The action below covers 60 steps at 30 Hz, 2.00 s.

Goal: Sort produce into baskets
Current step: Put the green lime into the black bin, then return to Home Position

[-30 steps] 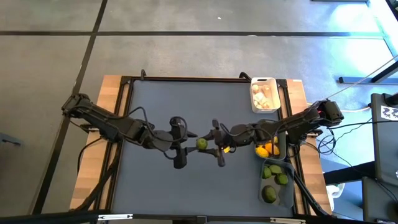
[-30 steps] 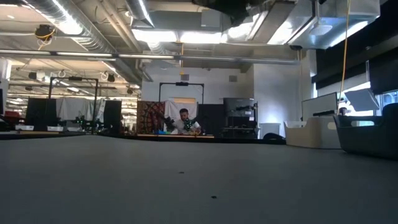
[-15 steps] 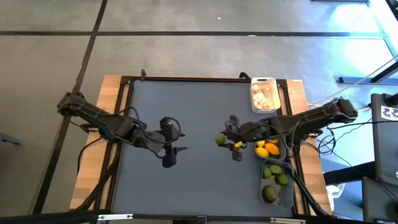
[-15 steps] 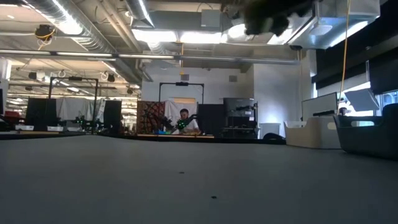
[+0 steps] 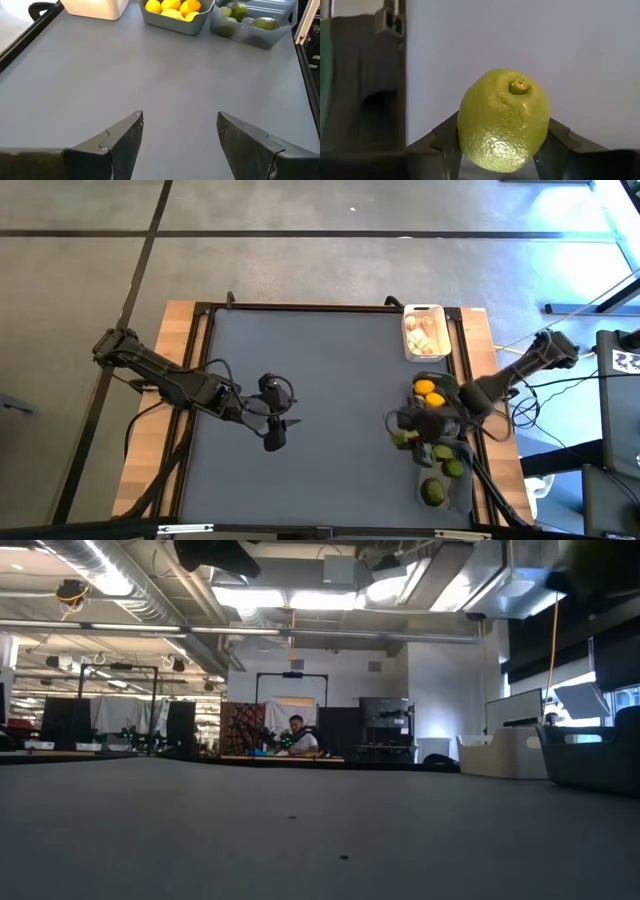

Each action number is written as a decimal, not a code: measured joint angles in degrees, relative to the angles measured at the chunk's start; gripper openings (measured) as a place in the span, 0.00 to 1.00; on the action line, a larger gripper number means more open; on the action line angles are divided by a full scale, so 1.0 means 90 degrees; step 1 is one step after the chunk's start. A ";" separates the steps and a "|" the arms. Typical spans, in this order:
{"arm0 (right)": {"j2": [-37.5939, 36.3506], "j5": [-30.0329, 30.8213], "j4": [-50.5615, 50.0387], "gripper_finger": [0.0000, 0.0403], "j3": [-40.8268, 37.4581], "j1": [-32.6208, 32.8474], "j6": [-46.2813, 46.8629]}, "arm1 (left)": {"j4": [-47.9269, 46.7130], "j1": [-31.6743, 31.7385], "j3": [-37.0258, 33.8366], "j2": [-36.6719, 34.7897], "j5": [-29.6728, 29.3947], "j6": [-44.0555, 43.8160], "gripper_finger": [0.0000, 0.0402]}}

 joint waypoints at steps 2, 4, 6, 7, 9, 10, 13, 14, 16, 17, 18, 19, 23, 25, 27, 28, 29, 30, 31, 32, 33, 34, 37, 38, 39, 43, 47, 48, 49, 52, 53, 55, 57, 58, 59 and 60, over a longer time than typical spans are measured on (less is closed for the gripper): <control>0.0039 -0.0005 -0.0086 0.46 0.0000 0.0400 0.0575 | 0.0058 0.0013 0.0000 0.0000 0.0000 0.0003 0.62; 0.0089 -0.0001 -0.0199 0.46 0.0000 0.0784 0.1176 | 0.0131 0.0020 0.0000 0.0000 -0.0001 0.0028 0.62; 0.0138 0.0020 -0.0250 0.46 0.0000 0.1183 0.1828 | 0.0153 0.0044 0.0000 0.0000 -0.0001 0.0028 0.62; 0.0182 0.0053 -0.0285 0.46 0.0000 0.1362 0.2137 | 0.0151 0.0053 0.0000 0.0000 -0.0001 0.0028 0.62; 0.0316 0.0092 -0.0286 0.46 0.0000 0.1717 0.2636 | 0.0151 0.0063 0.0000 0.0000 -0.0001 0.0028 0.62; 0.0385 0.0108 -0.0290 0.46 0.0000 0.1881 0.2830 | 0.0151 0.0063 -0.0001 0.0000 -0.0001 0.0028 0.62; 0.0638 0.0118 -0.0321 0.46 0.0000 0.2295 0.3355 | 0.0151 0.0063 0.0000 0.0000 -0.0001 0.0025 0.62; 0.0733 0.0117 -0.0366 0.46 0.0000 0.2411 0.3506 | 0.0149 0.0063 0.0000 0.0000 -0.0001 0.0023 0.62; 0.0914 0.0117 -0.0489 0.46 0.0000 0.2622 0.3813 | 0.0149 0.0061 0.0000 0.0000 -0.0001 0.0021 0.62; 0.1007 0.0119 -0.0548 0.46 0.0000 0.2718 0.3952 | 0.0149 0.0061 0.0000 0.0000 -0.0001 0.0021 0.62; 0.1113 0.0115 -0.0622 0.46 0.0000 0.2814 0.4090 | 0.0149 0.0061 0.0000 0.0000 -0.0001 0.0021 0.62; 0.1212 0.0091 -0.0725 0.46 0.0000 0.2899 0.4206 | 0.0149 0.0061 0.0000 0.0000 -0.0001 0.0019 0.62; 0.1607 -0.0067 -0.1213 0.46 0.0000 0.3145 0.4453 | 0.0146 0.0061 0.0000 0.0000 -0.0001 0.0016 0.62; 0.1808 -0.0103 -0.1295 0.46 0.0000 0.3214 0.4465 | 0.0146 0.0061 0.0000 0.0000 -0.0001 0.0009 0.62; 0.1987 -0.0155 -0.1285 0.46 0.0000 0.3254 0.4445 | 0.0146 0.0061 0.0000 0.0000 -0.0001 0.0000 0.62; 0.2081 -0.0193 -0.1289 0.46 0.0000 0.3255 0.4435 | 0.0146 0.0061 0.0000 0.0000 -0.0001 -0.0020 0.62; 0.2182 -0.0215 -0.1301 0.46 0.0000 0.3255 0.4438 | 0.0146 0.0061 0.0000 0.0000 0.0000 -0.0041 0.62; 0.2276 -0.0214 -0.1323 0.46 0.0000 0.3255 0.4438 | 0.0146 0.0061 0.0000 0.0000 -0.0001 -0.0050 0.62; 0.2362 -0.0214 -0.1344 0.46 0.0000 0.3263 0.4440 | 0.0146 0.0061 0.0000 0.0000 -0.0001 -0.0062 0.62; 0.2444 -0.0214 -0.1355 0.46 0.0000 0.3287 0.4446 | 0.0144 0.0061 0.0000 0.0000 -0.0001 -0.0064 0.62; 0.2509 -0.0214 -0.1357 0.46 0.0000 0.3288 0.4449 | 0.0144 0.0061 0.0000 0.0000 -0.0001 -0.0067 0.62; 0.2566 -0.0223 -0.1358 0.47 0.0000 0.3284 0.4449 | 0.0144 0.0061 0.0000 0.0000 0.0000 -0.0067 0.62; 0.2651 -0.0393 -0.1426 0.53 0.0000 0.3284 0.4480 | 0.0144 0.0061 0.0000 0.0000 -0.0001 -0.0067 0.62; 0.2653 -0.0448 -0.1437 0.56 0.0000 0.3284 0.4492 | 0.0141 0.0061 0.0000 0.0000 -0.0001 -0.0067 0.62; 0.2650 -0.0502 -0.1442 0.59 0.0000 0.3284 0.4492 | 0.0141 0.0061 0.0000 0.0000 -0.0001 -0.0067 0.62; 0.2580 -0.0753 -0.1457 0.69 0.0000 0.3280 0.4431 | 0.0144 0.0061 0.0000 0.0000 -0.0001 0.0004 0.62; 0.2354 -0.0710 -0.1564 0.72 0.0198 0.3271 0.4414 | 0.0144 0.0061 0.0000 0.0000 -0.0001 0.0086 0.62; 0.2280 -0.0580 -0.1639 0.71 0.0302 0.3242 0.4397 | 0.0144 0.0069 0.0000 0.0000 0.0001 0.0097 0.62; 0.2212 -0.0431 -0.1724 0.70 0.0412 0.3202 0.4342 | 0.0144 0.0085 0.0000 0.0000 0.0001 0.0096 0.62; 0.2034 0.0278 -0.1926 0.65 0.0783 0.3010 0.3939 | 0.0144 0.0096 0.0000 0.0000 -0.0001 0.0117 0.62; 0.1966 0.0539 -0.1907 0.63 0.0901 0.2908 0.3712 | 0.0144 0.0104 0.0000 0.0000 -0.0001 0.0141 0.62; 0.1875 0.1058 -0.1878 0.60 0.1085 0.2680 0.3152 | 0.0144 0.0130 -0.0001 0.0000 0.0001 0.0173 0.62; 0.1840 0.1582 -0.1890 0.56 0.1205 0.2424 0.2596 | 0.0146 0.0156 0.0000 0.0000 0.0001 0.0193 0.62; 0.1838 0.1835 -0.1874 0.54 0.1226 0.2278 0.2268 | 0.0157 0.0174 0.0000 0.0000 0.0000 0.0222 0.62; 0.1837 0.2046 -0.1872 0.51 0.1235 0.2137 0.1966 | 0.0181 0.0195 0.0000 0.0000 0.0001 0.0220 0.62; 0.1837 0.2154 -0.1858 0.49 0.1232 0.1998 0.1649 | 0.0219 0.0212 0.0000 0.0000 -0.0001 0.0215 0.62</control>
